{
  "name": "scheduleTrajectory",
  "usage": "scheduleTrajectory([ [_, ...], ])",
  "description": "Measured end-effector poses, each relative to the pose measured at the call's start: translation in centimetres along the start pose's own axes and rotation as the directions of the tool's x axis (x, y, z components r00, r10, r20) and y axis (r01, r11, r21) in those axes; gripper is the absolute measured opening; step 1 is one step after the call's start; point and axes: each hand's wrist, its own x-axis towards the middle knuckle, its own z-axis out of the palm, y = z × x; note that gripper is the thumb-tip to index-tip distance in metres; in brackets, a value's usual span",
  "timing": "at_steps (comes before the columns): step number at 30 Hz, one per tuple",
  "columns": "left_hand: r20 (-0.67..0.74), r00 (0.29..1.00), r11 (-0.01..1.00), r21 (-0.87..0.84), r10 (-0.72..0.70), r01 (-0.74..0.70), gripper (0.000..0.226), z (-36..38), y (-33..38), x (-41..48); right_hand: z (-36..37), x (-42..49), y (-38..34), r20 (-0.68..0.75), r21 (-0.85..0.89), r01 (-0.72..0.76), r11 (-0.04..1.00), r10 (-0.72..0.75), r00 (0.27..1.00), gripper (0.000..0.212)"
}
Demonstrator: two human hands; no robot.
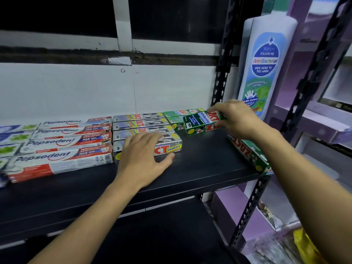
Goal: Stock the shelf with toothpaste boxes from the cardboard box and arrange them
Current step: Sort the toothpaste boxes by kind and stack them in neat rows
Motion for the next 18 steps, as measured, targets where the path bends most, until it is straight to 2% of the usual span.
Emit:
scheduleTrajectory([
  [4,0.064,0.997,0.999,0.024,-0.042,0.041,0.076,0.3,0.0,0.2,2.1,2.4,-0.1,0.010,-0.109,0.056,0.992,-0.055,0.998,0.050],
  [7,0.095,0.994,0.998,0.032,-0.058,0.055,0.077,0.3,0.0,0.3,3.5,3.5,-0.6,0.054,-0.126,0.099,0.987,-0.093,0.994,0.050],
  [11,0.109,0.992,0.998,0.024,-0.064,0.061,0.077,0.4,-0.1,0.3,4.8,4.4,-0.9,0.151,-0.011,0.014,1.000,-0.012,0.989,0.047],
  [14,0.107,0.992,0.998,0.017,-0.067,0.066,0.076,0.5,-0.1,0.4,5.8,4.2,-0.8,0.193,0.022,0.005,1.000,-0.009,0.981,0.045],
  [18,0.109,0.992,0.998,0.013,-0.065,0.064,0.076,0.7,-0.2,0.4,7.6,3.4,-0.6,0.183,0.146,-0.040,0.989,0.013,0.983,0.044],
])
